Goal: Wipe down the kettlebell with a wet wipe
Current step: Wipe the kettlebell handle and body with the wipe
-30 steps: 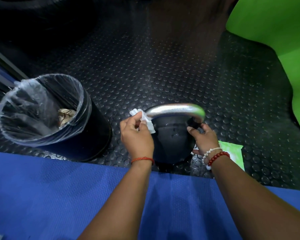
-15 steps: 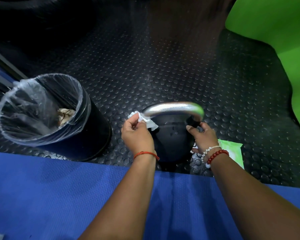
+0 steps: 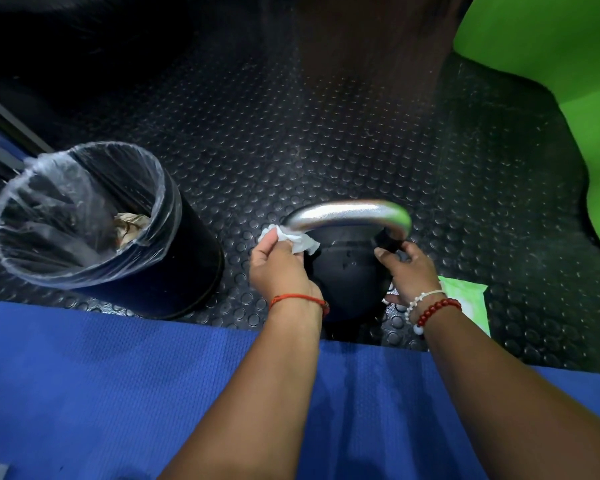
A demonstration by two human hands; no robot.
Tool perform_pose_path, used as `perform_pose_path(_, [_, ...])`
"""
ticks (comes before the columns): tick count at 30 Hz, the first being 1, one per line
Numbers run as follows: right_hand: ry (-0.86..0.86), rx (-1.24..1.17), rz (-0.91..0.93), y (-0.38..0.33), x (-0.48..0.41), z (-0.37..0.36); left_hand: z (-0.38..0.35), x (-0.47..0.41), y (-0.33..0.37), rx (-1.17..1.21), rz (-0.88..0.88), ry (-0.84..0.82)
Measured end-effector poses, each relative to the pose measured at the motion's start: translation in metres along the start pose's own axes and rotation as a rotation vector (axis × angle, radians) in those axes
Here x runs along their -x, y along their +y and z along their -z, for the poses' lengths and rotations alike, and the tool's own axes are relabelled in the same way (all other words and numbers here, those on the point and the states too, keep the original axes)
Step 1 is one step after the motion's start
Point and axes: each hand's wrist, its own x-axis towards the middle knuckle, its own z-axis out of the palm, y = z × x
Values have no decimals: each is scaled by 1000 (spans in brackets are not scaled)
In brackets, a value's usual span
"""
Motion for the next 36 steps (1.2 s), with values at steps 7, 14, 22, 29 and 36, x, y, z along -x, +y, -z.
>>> perform_pose_path(7, [-7, -15, -3, -1, 0, 1, 0, -2, 1, -53, -15, -28])
perform_pose_path(14, [-12, -40, 8, 0, 0, 0, 17, -17, 2, -516, -341, -136])
perform_pose_path(22, [-3, -47, -4, 2, 3, -2, 17, -34, 32, -885, -504, -406])
perform_pose_path(29, [55, -47, 77, 5, 4, -6, 11, -53, 41, -1024, -500, -540])
perform_pose_path(36, [253, 32, 48, 11, 14, -21, 3, -67, 54, -1117, -390, -661])
